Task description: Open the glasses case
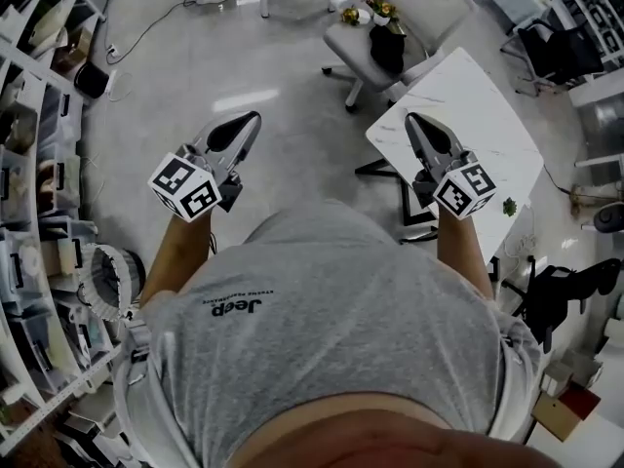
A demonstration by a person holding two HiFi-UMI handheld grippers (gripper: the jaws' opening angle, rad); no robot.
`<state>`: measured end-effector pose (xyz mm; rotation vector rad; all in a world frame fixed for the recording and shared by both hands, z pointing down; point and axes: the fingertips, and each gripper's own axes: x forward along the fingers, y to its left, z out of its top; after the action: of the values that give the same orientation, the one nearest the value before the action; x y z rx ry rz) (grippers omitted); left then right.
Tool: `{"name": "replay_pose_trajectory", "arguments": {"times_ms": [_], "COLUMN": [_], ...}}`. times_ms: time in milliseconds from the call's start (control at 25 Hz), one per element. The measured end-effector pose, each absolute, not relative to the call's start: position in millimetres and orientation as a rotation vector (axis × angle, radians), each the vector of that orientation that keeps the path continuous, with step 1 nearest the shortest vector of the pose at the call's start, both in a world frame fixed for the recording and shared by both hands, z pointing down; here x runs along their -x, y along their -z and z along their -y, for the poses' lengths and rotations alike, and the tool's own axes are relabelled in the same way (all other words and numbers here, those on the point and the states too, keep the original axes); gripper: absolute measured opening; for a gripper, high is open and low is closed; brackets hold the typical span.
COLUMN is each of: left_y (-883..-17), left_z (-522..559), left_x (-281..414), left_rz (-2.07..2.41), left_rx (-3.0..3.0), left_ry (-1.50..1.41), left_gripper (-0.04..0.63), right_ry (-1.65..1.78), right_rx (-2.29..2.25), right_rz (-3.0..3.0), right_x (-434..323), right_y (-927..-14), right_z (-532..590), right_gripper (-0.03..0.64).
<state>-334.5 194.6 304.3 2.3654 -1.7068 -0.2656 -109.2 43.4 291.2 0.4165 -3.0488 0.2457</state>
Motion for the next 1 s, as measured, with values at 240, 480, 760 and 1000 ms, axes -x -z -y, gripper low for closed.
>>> {"name": "replay_pose_trajectory", "arguments": {"times_ms": [240,480,760,1000], "left_y": [-312,-303,-302,-307], "left_z": [-129,-65,-17,-36], "left_x": [318,321,316,368], "left_rz": [1.756,1.928,1.955,1.9], "left_rx": [-2.325,-2.194,-2.149,-2.201], "left_ry": [0.204,0.193,0.144,0.14], "left_gripper": [0.057,0.057,0.057,0.057], "right_ry": [-0.29,-0.324,-0.391,-0.345], "right_rx": [-0.307,-0.048,0.054,-0.077], "right_rz": [3.068,3.101,3.137,3.122], "right_x": [108,141,172,204], "right_y": [-301,-304,-304,-305], "right_z": [33,112,178,157], "right_gripper": [0.005,0.005,0.005,0.005]}}
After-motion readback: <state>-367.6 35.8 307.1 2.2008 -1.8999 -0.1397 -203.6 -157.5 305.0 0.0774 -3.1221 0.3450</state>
